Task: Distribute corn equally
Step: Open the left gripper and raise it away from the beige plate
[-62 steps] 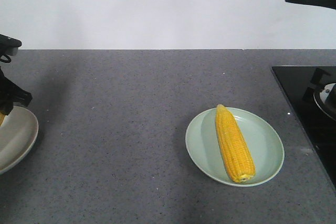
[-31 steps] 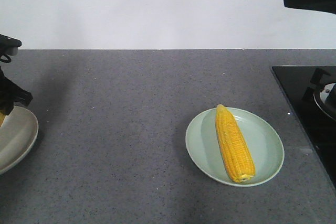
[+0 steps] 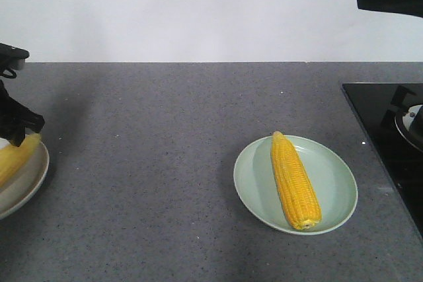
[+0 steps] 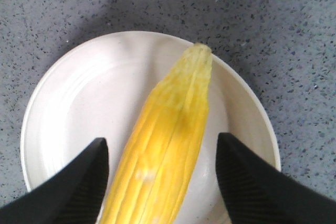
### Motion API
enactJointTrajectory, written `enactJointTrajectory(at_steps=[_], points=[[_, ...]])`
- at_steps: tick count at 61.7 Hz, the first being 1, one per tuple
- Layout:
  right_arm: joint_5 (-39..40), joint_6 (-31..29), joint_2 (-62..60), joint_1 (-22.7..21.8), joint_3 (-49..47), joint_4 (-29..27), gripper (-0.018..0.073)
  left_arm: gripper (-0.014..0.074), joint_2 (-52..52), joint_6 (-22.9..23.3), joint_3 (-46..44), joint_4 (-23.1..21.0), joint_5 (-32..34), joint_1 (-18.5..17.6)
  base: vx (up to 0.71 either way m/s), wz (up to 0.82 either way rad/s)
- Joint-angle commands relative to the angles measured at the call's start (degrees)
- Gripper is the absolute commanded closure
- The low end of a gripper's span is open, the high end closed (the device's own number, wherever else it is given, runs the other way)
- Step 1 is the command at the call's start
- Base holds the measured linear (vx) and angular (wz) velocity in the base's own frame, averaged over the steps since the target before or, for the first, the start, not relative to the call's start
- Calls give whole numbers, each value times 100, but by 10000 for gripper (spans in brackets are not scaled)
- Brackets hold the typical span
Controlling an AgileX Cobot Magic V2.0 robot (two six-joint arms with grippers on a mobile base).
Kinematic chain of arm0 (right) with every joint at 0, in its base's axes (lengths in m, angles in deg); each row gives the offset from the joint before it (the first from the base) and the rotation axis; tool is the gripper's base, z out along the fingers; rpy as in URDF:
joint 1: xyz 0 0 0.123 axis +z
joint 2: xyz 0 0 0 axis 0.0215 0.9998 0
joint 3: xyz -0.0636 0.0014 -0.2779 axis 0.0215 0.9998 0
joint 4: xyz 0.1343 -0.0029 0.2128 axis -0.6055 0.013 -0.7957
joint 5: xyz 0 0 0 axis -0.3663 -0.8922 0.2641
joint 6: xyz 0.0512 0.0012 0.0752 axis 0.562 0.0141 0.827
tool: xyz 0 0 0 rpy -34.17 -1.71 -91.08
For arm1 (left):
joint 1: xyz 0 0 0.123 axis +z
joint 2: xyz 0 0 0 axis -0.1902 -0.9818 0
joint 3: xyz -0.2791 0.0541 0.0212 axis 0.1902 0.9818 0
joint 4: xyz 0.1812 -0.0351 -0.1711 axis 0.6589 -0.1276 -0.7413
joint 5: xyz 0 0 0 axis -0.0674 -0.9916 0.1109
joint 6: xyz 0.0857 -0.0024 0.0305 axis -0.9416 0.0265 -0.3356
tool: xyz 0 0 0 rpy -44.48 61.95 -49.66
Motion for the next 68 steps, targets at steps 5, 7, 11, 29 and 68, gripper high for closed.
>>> enactJointTrajectory(at_steps=[5, 7, 11, 29, 68], points=[[247, -17, -69, -18, -137, -250, 568, 132, 219, 77, -129, 4, 62, 12, 0, 0], [247, -17, -69, -18, -137, -250, 568, 132, 219, 77, -129, -2, 50, 12, 0, 0], [247, -17, -69, -18, -137, -239, 568, 132, 219, 77, -129, -9, 6, 12, 0, 0], [238, -22, -69, -18, -137, -219, 564, 187, 321, -103, -129, -580, -157, 12, 0, 0], [1424, 1011, -711, -18, 868, 1639, 564, 605, 2230, -2697, -128, -4820, 531, 7, 0, 0]])
